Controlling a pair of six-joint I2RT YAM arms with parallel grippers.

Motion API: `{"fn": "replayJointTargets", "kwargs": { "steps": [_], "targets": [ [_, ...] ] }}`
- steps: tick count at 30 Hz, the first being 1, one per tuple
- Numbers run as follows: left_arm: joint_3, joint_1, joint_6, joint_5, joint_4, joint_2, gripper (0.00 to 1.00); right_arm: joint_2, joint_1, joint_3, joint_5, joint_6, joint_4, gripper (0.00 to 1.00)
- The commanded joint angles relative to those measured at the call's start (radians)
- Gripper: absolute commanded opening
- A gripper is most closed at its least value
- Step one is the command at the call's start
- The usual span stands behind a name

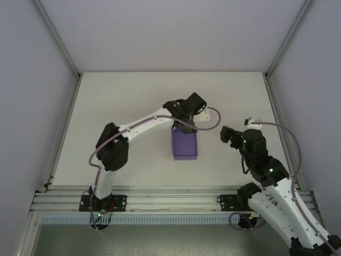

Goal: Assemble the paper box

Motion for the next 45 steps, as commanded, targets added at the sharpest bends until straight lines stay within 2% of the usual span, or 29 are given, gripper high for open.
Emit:
{"fn": "replayJointTargets", "kwargs": {
  "steps": [1, 3, 5, 10, 12, 14, 16, 18, 21, 25, 28, 30, 33, 36, 38, 40, 43, 45],
  "targets": [
    [0.034, 0.003, -0.175, -0.010, 0.009, -0.079, 1.00, -0.016, -0.004, 0.030, 0.019, 0.015, -0.014, 1.00],
    [0.041, 0.005, -0.290, -0.024, -0.008, -0.124, 1.00, -0.018, -0.004, 0.024, 0.006, 0.014, 0.002, 1.00],
    [0.059, 0.005, -0.439, -0.088, -0.043, -0.155, 1.00, -0.015, -0.004, 0.021, 0.006, 0.010, 0.016, 1.00],
    [-0.001, 0.013, -0.919, -0.260, -0.235, -0.282, 1.00, 0.040, -0.004, 0.029, 0.025, -0.003, 0.028, 1.00],
    [-0.086, 0.012, -1.067, -0.234, -0.287, -0.364, 1.00, 0.077, -0.004, 0.037, 0.045, -0.007, 0.021, 1.00],
    [-0.201, 0.012, -1.189, -0.133, -0.294, -0.454, 1.00, 0.111, -0.005, 0.040, 0.051, -0.011, 0.029, 1.00],
    [-0.302, 0.013, -1.256, -0.034, -0.274, -0.528, 1.00, 0.140, -0.005, 0.039, 0.042, -0.013, 0.050, 1.00],
    [-0.388, 0.013, -1.308, 0.003, -0.224, -0.582, 1.00, 0.160, -0.004, 0.033, 0.027, -0.019, 0.076, 1.00],
    [-0.439, 0.013, -1.311, 0.101, -0.138, -0.600, 1.00, 0.184, -0.004, 0.023, 0.017, -0.028, 0.103, 1.00],
    [-0.395, 0.013, -1.289, 0.246, -0.080, -0.518, 1.00, 0.197, -0.005, 0.020, 0.016, -0.026, 0.094, 1.00],
    [-0.308, 0.012, -1.269, 0.236, -0.175, -0.414, 0.99, 0.188, -0.005, 0.004, 0.021, -0.019, 0.092, 1.00],
    [-0.283, 0.013, -1.241, 0.219, -0.207, -0.365, 0.94, 0.180, -0.004, -0.005, 0.021, -0.014, 0.090, 1.00],
    [-0.266, 0.014, -1.206, 0.212, -0.232, -0.305, 0.76, 0.177, -0.005, -0.013, 0.018, -0.013, 0.094, 1.00],
    [-0.207, 0.016, -1.147, 0.167, -0.288, -0.248, 0.47, 0.186, -0.004, -0.012, 0.017, -0.019, 0.095, 1.00],
    [-0.164, 0.020, -1.081, 0.127, -0.324, -0.217, 0.23, 0.199, -0.005, -0.006, 0.007, -0.024, 0.095, 1.00],
    [-0.122, 0.027, -0.978, 0.113, -0.338, -0.196, 0.09, 0.216, -0.004, -0.001, -0.012, -0.035, 0.100, 1.00],
    [-0.093, 0.039, -0.764, 0.092, -0.331, -0.171, 0.00, 0.246, -0.004, 0.000, -0.045, -0.065, 0.113, 1.00],
    [-0.088, 0.046, -0.632, 0.037, -0.325, -0.152, 0.00, 0.268, -0.005, 0.009, -0.052, -0.077, 0.112, 1.00]
  ]
}}
